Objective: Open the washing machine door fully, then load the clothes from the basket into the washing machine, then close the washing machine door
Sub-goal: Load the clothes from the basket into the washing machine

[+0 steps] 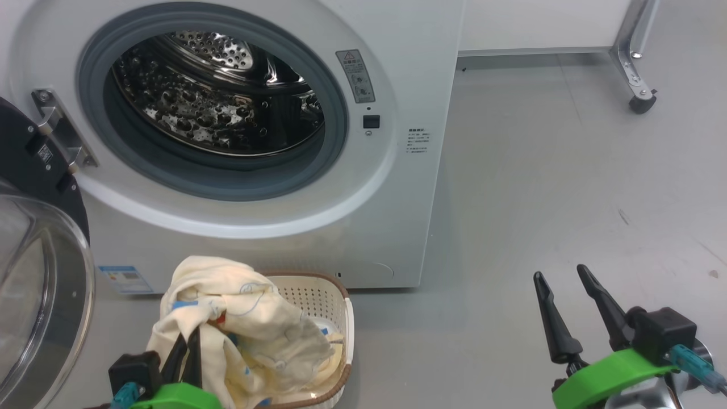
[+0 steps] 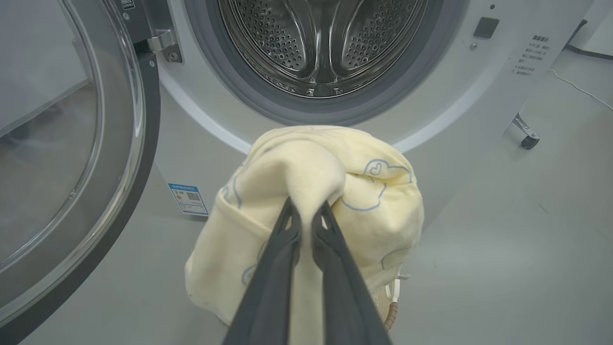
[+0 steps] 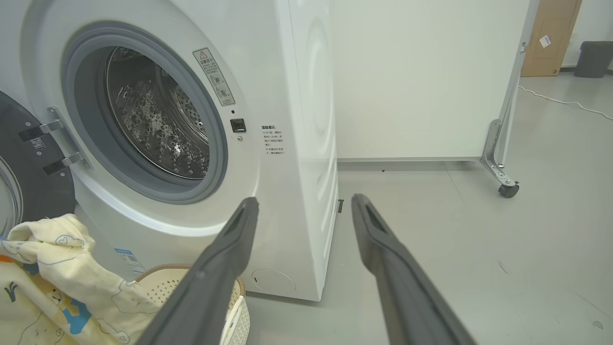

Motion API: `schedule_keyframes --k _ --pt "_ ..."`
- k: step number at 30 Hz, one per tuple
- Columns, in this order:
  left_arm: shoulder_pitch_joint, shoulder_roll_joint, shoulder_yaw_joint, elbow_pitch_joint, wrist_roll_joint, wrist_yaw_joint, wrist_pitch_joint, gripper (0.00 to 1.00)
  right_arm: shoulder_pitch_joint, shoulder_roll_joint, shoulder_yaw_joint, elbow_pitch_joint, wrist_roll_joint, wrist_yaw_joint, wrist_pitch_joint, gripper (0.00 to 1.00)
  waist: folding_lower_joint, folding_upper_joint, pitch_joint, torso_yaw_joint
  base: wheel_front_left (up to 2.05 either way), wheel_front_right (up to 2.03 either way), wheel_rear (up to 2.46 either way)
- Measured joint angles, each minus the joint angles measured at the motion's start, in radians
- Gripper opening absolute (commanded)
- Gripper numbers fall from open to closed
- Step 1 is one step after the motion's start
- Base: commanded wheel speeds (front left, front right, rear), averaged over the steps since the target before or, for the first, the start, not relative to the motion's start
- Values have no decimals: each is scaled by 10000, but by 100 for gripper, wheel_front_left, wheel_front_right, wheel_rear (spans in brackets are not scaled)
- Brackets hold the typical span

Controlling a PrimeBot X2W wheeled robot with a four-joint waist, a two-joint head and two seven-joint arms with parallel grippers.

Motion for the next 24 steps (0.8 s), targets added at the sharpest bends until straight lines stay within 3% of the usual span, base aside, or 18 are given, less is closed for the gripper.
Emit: schedule_keyframes --k 13,24 --pt "-208 -2 25 -12 -173 6 150 0 -13 0 121 -15 0 2 0 100 0 0 373 -100 0 0 0" --pt "-2315 221 305 1066 -665 -79 1379 0 -691 0 512 73 186 2 -217 100 2 0 1500 -674 0 0 0"
